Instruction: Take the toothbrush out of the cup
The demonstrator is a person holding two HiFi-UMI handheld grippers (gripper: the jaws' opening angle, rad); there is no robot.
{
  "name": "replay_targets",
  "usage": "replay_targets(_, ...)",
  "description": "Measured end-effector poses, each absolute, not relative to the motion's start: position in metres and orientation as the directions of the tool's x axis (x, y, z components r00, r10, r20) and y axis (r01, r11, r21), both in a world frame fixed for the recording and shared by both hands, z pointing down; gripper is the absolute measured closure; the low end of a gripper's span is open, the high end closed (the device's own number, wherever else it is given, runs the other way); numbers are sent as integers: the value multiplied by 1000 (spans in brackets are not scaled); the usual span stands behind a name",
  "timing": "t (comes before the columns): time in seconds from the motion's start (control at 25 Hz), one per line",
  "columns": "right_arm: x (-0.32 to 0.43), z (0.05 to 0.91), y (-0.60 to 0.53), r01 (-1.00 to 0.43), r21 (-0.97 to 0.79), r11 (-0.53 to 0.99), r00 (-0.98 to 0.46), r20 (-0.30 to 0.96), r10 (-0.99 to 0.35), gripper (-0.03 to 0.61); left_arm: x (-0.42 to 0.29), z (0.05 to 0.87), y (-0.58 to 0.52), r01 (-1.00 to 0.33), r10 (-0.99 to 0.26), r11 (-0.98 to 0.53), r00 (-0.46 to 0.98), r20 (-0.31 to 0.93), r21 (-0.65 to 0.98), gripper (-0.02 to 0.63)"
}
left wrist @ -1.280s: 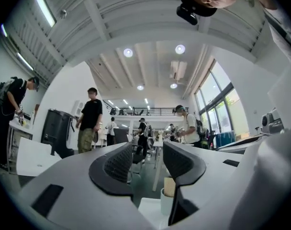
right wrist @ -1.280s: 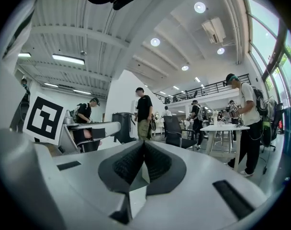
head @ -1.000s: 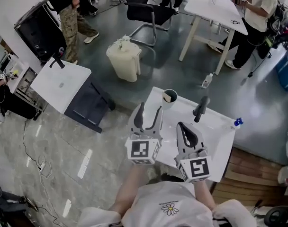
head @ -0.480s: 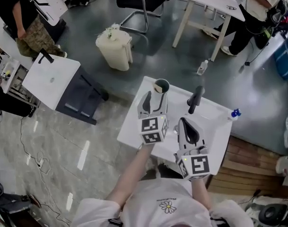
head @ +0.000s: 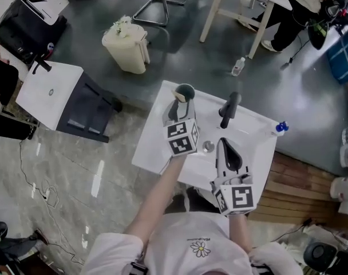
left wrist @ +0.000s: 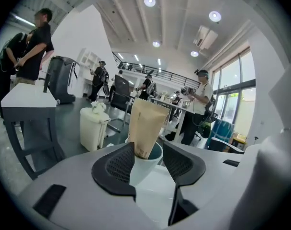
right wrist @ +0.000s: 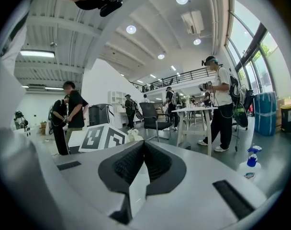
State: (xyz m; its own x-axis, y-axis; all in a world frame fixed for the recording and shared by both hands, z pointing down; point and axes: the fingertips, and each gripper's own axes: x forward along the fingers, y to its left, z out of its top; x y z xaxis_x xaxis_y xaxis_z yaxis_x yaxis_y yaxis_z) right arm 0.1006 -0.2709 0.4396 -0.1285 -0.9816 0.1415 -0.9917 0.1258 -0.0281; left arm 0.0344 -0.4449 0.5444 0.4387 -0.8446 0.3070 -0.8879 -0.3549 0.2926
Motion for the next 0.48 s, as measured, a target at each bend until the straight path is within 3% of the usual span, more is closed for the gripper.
replay_targets(0.48, 105, 452, -268, -993, -17, 117, -118, 169, -978, 566, 28, 550, -456, -920, -874, -288, 366, 321, 265, 489)
